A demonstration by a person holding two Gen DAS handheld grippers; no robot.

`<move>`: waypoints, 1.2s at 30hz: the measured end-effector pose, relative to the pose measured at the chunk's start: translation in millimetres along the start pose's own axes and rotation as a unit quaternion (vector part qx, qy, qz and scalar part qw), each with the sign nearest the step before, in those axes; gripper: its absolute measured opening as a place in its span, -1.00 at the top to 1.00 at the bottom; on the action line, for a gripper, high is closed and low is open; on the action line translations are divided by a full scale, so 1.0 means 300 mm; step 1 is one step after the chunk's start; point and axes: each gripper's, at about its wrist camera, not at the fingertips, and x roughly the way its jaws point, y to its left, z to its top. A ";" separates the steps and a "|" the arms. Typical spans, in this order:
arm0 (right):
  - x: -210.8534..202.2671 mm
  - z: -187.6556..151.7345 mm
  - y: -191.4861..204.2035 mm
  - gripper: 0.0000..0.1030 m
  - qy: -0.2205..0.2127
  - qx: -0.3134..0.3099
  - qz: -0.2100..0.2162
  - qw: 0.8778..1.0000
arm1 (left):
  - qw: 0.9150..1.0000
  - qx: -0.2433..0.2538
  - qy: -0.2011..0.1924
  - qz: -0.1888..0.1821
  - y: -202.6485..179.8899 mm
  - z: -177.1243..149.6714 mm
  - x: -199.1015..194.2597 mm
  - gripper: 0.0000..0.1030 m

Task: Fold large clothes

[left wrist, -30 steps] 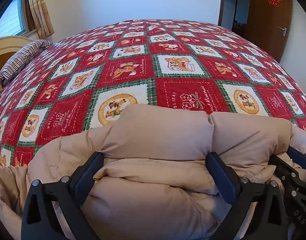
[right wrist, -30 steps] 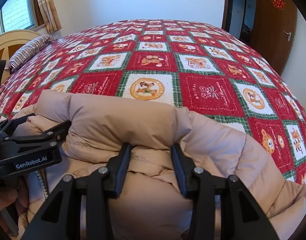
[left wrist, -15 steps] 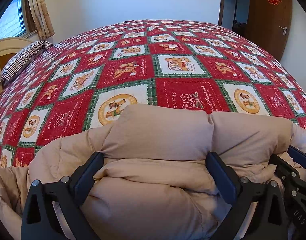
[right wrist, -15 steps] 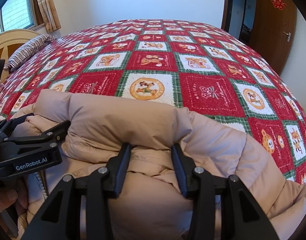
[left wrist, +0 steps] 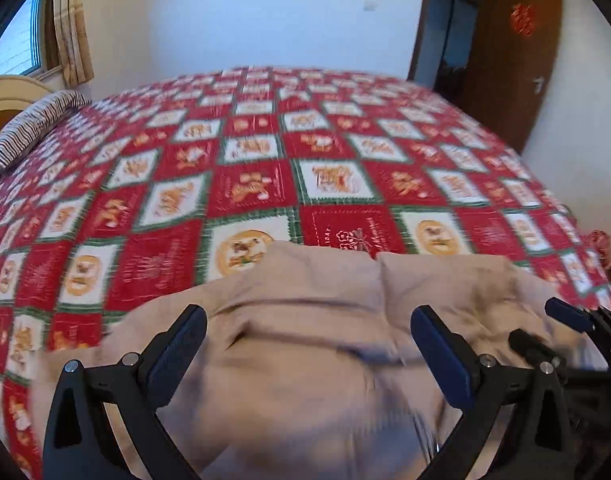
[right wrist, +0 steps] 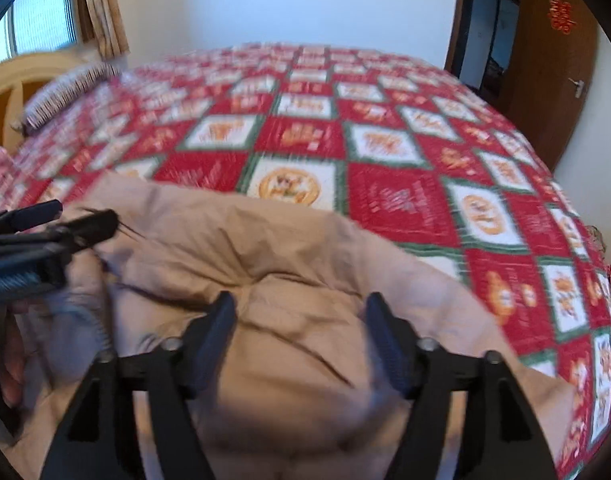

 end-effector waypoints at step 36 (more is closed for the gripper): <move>-0.690 -0.914 0.008 -0.64 0.011 0.075 -0.008 0.997 | 0.996 -0.057 0.020 0.060 0.362 -1.066 -0.782 -0.98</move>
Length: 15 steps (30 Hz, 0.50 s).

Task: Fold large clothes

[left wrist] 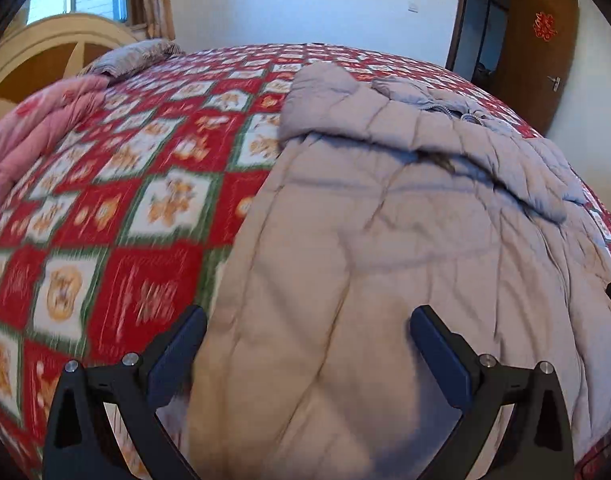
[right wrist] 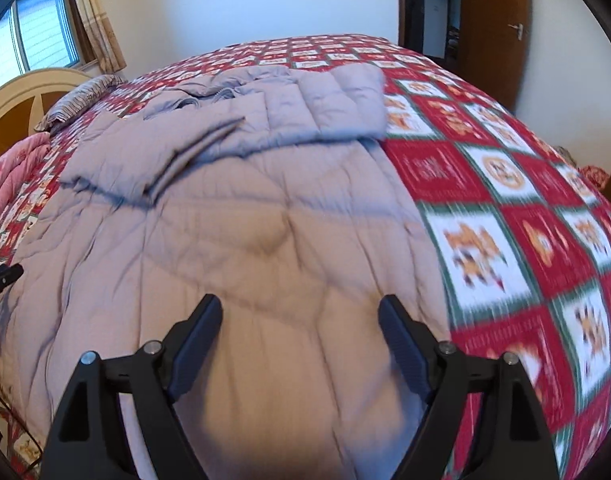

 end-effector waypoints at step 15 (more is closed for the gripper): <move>-0.190 -0.210 -0.054 -0.65 -0.017 0.030 -0.002 0.999 | 0.998 -0.046 -0.005 -0.044 0.109 -0.171 -0.078 -0.98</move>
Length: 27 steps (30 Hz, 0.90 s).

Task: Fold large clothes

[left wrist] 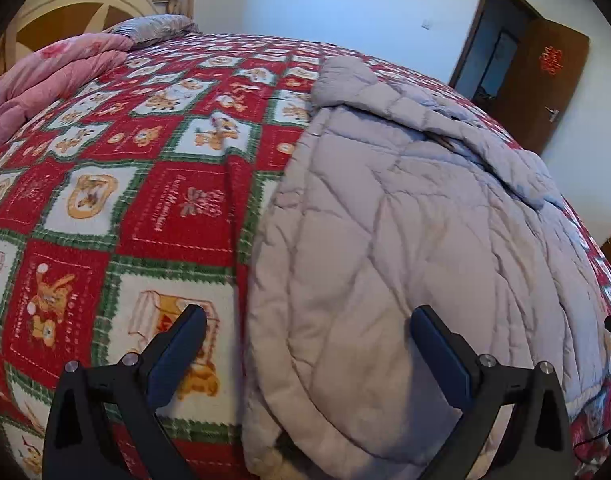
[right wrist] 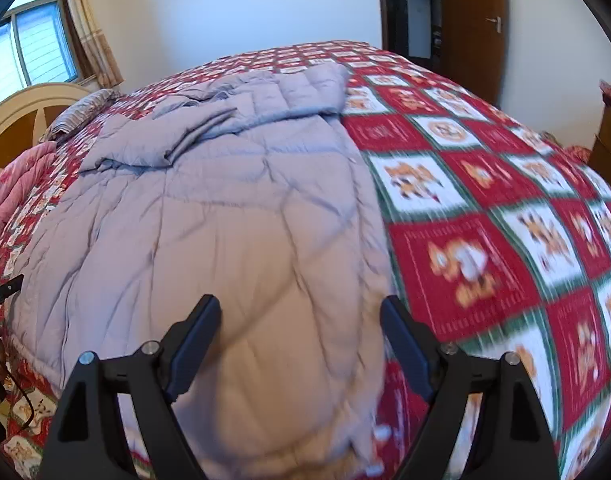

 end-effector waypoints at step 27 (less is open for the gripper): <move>-0.065 -0.128 0.004 0.55 0.017 0.025 0.049 0.998 | 0.999 0.007 0.016 -0.035 -0.009 -0.024 -0.119 0.21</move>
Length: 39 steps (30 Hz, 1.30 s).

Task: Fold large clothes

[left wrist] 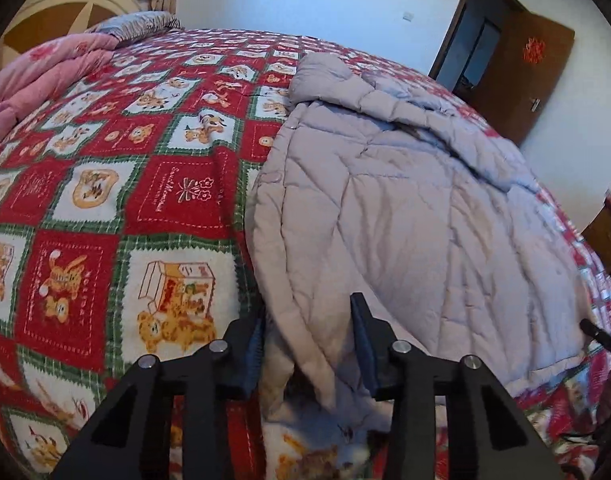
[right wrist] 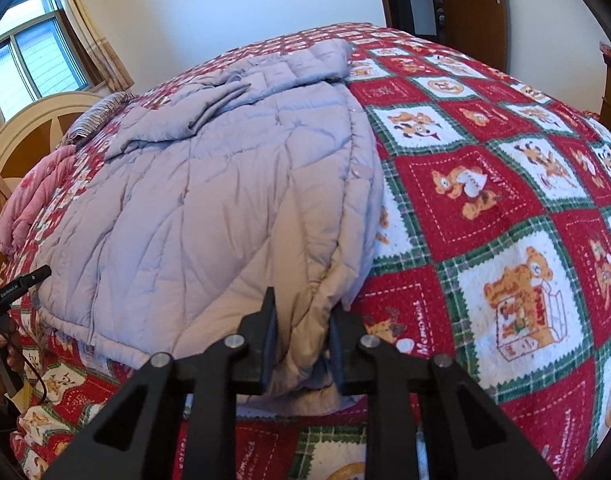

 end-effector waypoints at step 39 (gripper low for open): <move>-0.580 0.200 0.011 0.81 -0.197 0.014 0.143 0.970 | 0.971 0.029 -0.152 -0.185 -0.070 0.240 -0.487 0.86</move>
